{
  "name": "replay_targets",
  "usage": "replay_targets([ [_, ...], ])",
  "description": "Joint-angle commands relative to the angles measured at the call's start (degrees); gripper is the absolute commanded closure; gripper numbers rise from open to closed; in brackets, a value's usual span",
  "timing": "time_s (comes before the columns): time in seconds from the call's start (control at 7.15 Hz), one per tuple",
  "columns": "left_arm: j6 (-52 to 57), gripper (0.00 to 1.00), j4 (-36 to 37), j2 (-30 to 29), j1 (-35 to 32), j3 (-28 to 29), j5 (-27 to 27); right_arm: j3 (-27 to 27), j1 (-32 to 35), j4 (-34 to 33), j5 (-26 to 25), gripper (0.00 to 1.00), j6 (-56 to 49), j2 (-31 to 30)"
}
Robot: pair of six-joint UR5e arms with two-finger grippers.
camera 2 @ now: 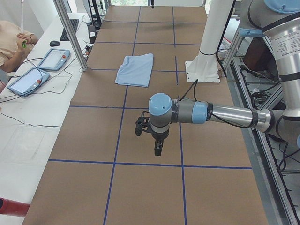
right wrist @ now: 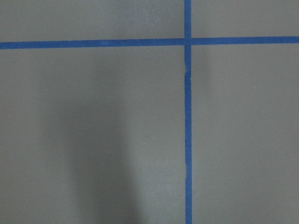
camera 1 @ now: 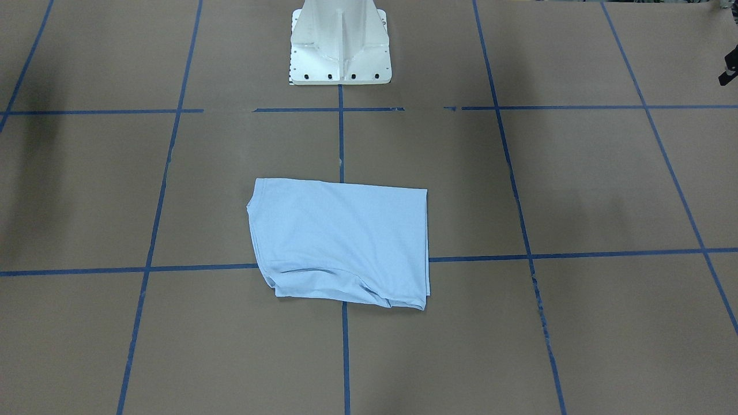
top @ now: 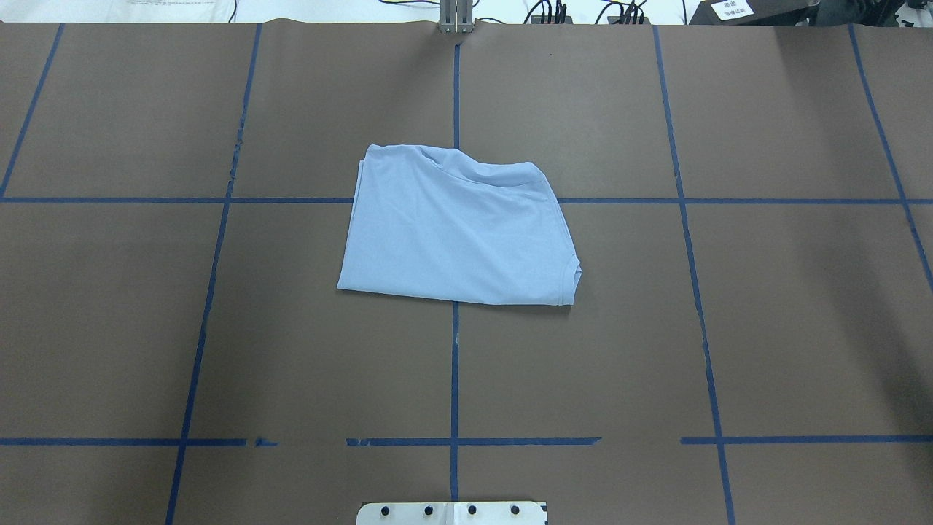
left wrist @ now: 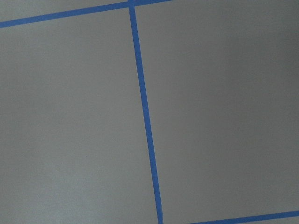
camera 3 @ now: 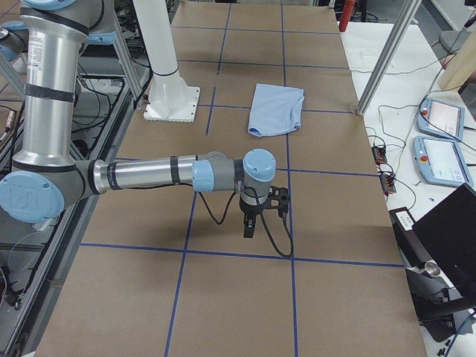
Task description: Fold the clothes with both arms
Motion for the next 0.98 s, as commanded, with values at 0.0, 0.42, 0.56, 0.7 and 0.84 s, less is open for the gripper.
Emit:
replay_targets([
  [0.0,-0.1,0.00,-0.2,-0.8,0.0,0.8,0.1,0.0,0.0,0.1,0.5,0.00,0.0,0.1],
  [0.42,-0.1,0.00,-0.2,-0.9,0.0,1.4,-0.2,0.3,0.0,0.1,0.5,0.00,0.0,0.2],
  [0.56,-0.1,0.00,-0.3,-0.9,0.0,1.3,-0.2,0.3,0.0,0.1,0.5,0.00,0.0,0.3],
  [0.7,-0.1,0.00,0.0,-0.9,0.0,0.9,-0.2,0.5,0.3,0.1,0.5,0.00,0.0,0.3],
  [0.84,-0.1,0.00,-0.1,-0.9,0.0,1.3,-0.3,0.4,0.4,0.2,0.6,0.00,0.1,0.2],
])
